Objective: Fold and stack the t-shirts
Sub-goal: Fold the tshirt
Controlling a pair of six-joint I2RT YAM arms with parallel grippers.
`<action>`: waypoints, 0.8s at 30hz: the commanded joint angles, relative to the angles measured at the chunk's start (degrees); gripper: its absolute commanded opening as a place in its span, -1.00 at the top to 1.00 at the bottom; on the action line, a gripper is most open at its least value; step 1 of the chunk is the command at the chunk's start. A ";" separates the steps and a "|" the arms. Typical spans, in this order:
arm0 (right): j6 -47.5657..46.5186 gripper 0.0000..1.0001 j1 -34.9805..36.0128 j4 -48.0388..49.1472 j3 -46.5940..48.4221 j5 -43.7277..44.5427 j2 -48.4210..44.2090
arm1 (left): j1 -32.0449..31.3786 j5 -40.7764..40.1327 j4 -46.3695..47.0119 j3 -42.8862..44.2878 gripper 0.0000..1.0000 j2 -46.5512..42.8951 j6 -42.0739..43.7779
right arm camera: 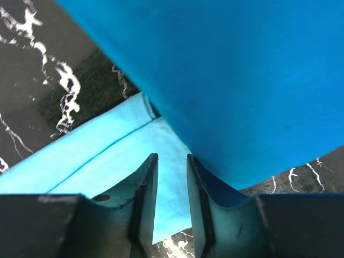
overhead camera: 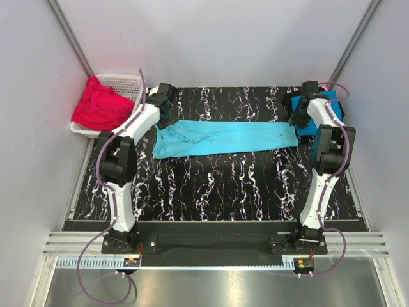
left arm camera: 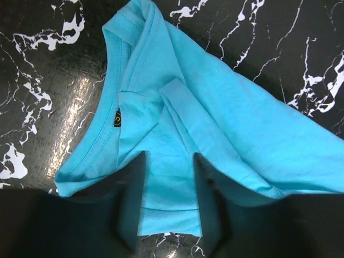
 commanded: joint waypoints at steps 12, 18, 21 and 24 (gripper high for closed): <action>-2.07 0.28 5.11 2.88 -3.98 -4.09 -8.31 | 1.46 2.92 7.90 -9.49 -0.39 -11.28 0.93; -0.58 0.29 10.82 0.50 -10.03 -3.55 -9.72 | -0.82 7.95 6.39 -16.07 -0.29 -14.79 0.49; -0.31 0.31 11.36 0.24 -13.29 -5.32 -8.76 | -2.23 7.24 3.77 -17.57 -0.26 -14.27 0.67; -0.13 0.35 11.36 0.24 -15.75 -4.79 -8.75 | -2.32 9.43 3.05 -19.06 -0.15 -12.69 0.14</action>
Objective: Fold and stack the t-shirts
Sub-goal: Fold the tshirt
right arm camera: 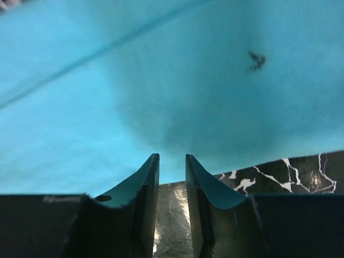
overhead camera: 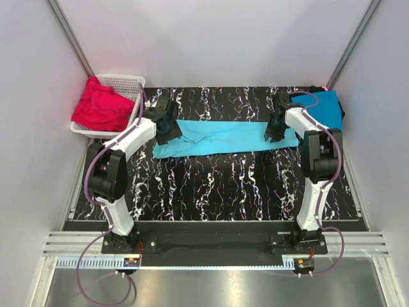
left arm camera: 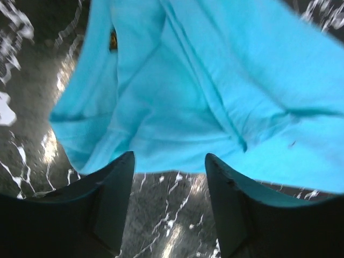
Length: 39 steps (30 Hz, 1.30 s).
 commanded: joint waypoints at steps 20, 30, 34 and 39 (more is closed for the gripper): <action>3.35 0.38 -1.28 -6.08 -4.25 4.88 2.90 | -2.11 -0.10 -7.34 -4.97 -0.06 10.01 -1.68; 5.55 0.44 -1.19 -5.30 -21.29 7.78 -6.40 | -2.72 -3.62 -7.52 -18.77 -0.07 2.01 -5.81; 7.74 0.47 -1.19 -4.24 -29.29 7.78 -11.68 | -3.25 -3.53 -7.52 -23.70 -0.06 -1.49 -6.78; 10.12 0.52 -0.22 -3.53 -35.20 6.28 -18.72 | -3.78 -2.57 -7.17 -29.50 -0.06 -9.22 -8.36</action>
